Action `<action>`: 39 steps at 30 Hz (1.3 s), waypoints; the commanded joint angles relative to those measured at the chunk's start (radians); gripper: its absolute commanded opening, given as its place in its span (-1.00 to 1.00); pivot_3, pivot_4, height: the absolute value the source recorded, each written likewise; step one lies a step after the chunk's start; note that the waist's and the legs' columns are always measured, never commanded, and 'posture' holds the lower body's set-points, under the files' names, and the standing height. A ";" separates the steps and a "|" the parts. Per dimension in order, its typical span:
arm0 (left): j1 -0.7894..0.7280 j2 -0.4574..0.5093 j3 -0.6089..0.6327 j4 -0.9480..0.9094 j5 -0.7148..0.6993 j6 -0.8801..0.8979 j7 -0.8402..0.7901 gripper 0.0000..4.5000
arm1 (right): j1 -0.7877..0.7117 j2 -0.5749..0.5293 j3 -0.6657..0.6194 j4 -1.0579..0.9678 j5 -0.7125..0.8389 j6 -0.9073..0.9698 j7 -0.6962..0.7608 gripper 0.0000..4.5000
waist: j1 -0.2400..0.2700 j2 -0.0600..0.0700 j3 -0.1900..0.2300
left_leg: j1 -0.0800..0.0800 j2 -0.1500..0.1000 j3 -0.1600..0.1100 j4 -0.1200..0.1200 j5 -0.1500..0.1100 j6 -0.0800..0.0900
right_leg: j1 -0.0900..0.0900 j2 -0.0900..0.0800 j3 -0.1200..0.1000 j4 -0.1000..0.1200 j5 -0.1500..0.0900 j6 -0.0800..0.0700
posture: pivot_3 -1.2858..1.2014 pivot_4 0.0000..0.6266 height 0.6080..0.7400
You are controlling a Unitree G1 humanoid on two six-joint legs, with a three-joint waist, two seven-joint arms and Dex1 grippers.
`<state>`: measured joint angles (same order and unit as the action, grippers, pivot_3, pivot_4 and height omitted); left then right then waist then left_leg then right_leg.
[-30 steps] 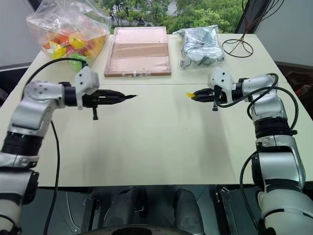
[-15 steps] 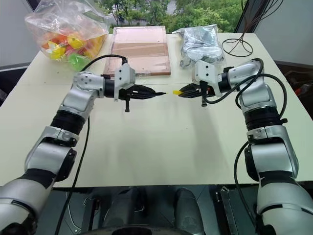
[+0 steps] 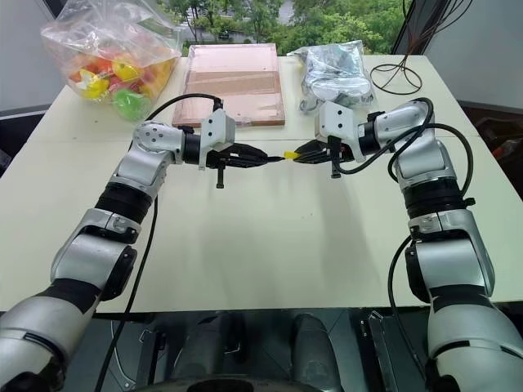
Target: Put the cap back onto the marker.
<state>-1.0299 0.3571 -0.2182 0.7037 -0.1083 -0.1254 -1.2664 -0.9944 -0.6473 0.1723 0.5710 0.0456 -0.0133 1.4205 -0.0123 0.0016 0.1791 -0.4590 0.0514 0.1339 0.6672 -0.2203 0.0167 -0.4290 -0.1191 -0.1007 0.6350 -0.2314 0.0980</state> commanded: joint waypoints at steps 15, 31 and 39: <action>-0.021 0.026 0.029 -0.035 -0.005 -0.004 -0.012 -1.00 | -0.002 0.000 -0.009 -0.010 0.007 -0.012 -0.021 -0.93 | 0.000 0.000 0.000 | 0.000 0.000 0.000 0.000 0.000 0.000 | 0.000 0.000 0.000 0.000 0.000 0.000 | 0.03 -0.52 1.00; -0.016 0.037 0.028 -0.056 -0.008 0.009 -0.015 -1.00 | 0.008 0.006 -0.007 0.011 0.005 -0.027 -0.039 -0.93 | 0.000 0.000 0.000 | 0.000 0.000 0.000 0.000 0.000 0.000 | 0.000 0.000 0.000 0.000 0.000 0.000 | 0.03 -0.52 1.00; -0.017 0.027 0.025 -0.055 -0.008 0.010 -0.010 -1.00 | 0.007 0.017 -0.002 0.005 0.008 -0.023 -0.045 -0.93 | 0.000 0.000 0.000 | 0.000 0.000 0.000 0.000 0.000 0.000 | 0.000 0.000 0.000 0.000 0.000 0.000 | 0.03 -0.52 1.00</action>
<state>-1.0299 0.3866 -0.2135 0.6845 -0.1082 -0.1137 -1.2787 -0.9798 -0.6337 0.1815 0.5916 0.0437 -0.0286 1.3808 -0.0121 0.0016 0.1791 -0.4590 0.0515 0.1338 0.6672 -0.2203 0.0167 -0.4291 -0.1190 -0.1008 0.6350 -0.2314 0.0980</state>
